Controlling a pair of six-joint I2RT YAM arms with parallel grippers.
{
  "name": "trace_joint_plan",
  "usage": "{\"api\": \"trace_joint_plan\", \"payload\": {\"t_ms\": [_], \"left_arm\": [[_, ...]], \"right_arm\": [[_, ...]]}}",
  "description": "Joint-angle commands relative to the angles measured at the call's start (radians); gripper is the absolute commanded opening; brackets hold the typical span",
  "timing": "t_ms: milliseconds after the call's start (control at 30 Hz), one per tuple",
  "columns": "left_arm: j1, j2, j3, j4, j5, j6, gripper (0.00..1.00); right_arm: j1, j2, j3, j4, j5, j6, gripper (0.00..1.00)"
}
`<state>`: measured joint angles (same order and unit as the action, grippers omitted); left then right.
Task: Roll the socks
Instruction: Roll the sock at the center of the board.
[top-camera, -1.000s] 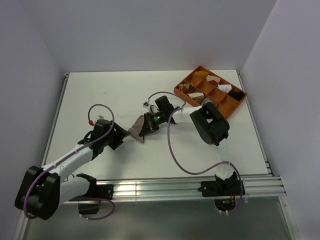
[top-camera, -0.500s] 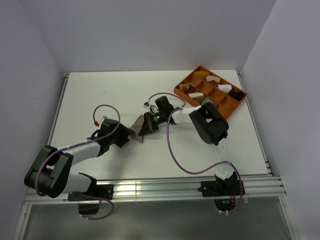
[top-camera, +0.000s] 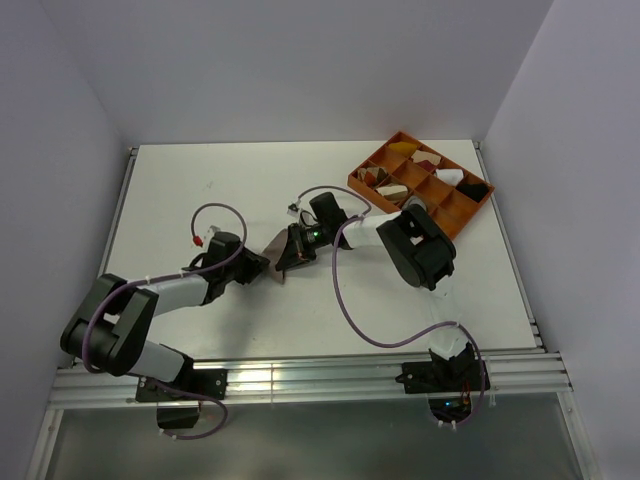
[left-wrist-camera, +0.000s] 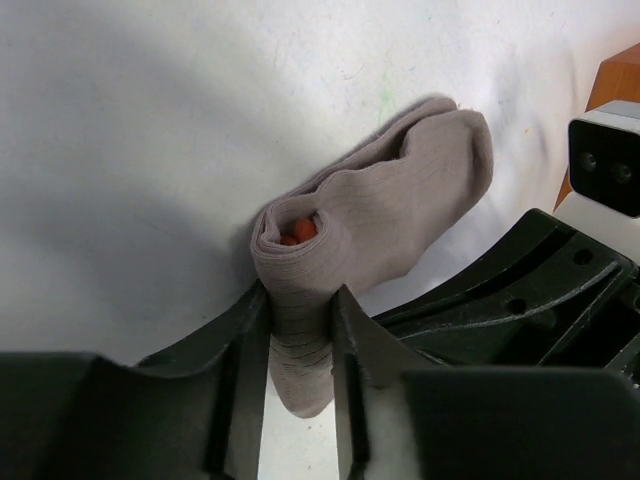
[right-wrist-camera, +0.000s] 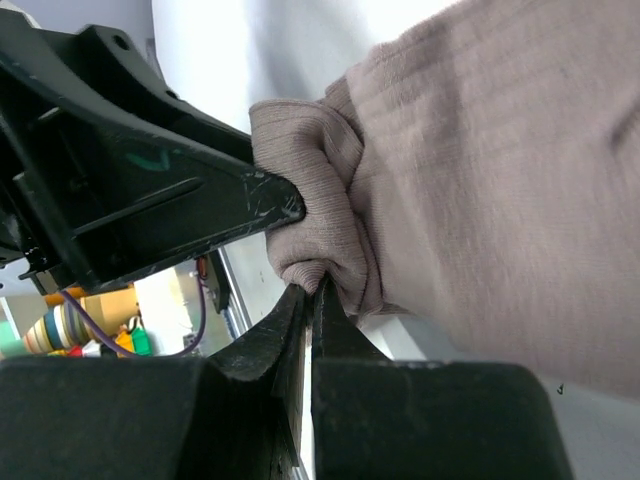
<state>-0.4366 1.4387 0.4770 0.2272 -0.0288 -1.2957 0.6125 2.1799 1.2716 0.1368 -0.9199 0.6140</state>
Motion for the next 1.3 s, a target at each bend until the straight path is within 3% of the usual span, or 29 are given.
{"api": "trace_joint_plan", "payload": {"t_ms": [0,100,167,333,400,567,633,833,1267], "left_arm": [[-0.005,0.023,0.031,-0.043,-0.030,0.038,0.28],[-0.005,0.029,0.083,-0.127,-0.034,0.085,0.07],[-0.007,0.032,0.144,-0.195,-0.045,0.131,0.01],[-0.013,0.075,0.319,-0.454,-0.095,0.246,0.00],[-0.016,0.094,0.363,-0.533,-0.103,0.275,0.00],[-0.017,0.175,0.466,-0.617,-0.073,0.337,0.00],[-0.017,0.204,0.489,-0.640,-0.059,0.346,0.00],[-0.017,0.236,0.509,-0.667,-0.048,0.361,0.00],[-0.017,0.256,0.515,-0.663,0.003,0.389,0.00]], "right_arm": [[-0.005,0.021,-0.011,0.006,0.084,-0.013,0.00],[-0.003,-0.041,-0.040,0.038,0.122,-0.040,0.01],[0.001,-0.074,-0.052,0.024,0.156,-0.074,0.10],[0.029,-0.235,-0.136,0.046,0.350,-0.220,0.34],[0.050,-0.308,-0.175,0.101,0.397,-0.272,0.40],[0.124,-0.449,-0.348,0.251,0.657,-0.401,0.52],[0.173,-0.494,-0.415,0.329,0.775,-0.468,0.64],[0.276,-0.485,-0.434,0.399,0.918,-0.591,0.72],[0.478,-0.341,-0.338,0.411,1.144,-0.825,0.73]]}}
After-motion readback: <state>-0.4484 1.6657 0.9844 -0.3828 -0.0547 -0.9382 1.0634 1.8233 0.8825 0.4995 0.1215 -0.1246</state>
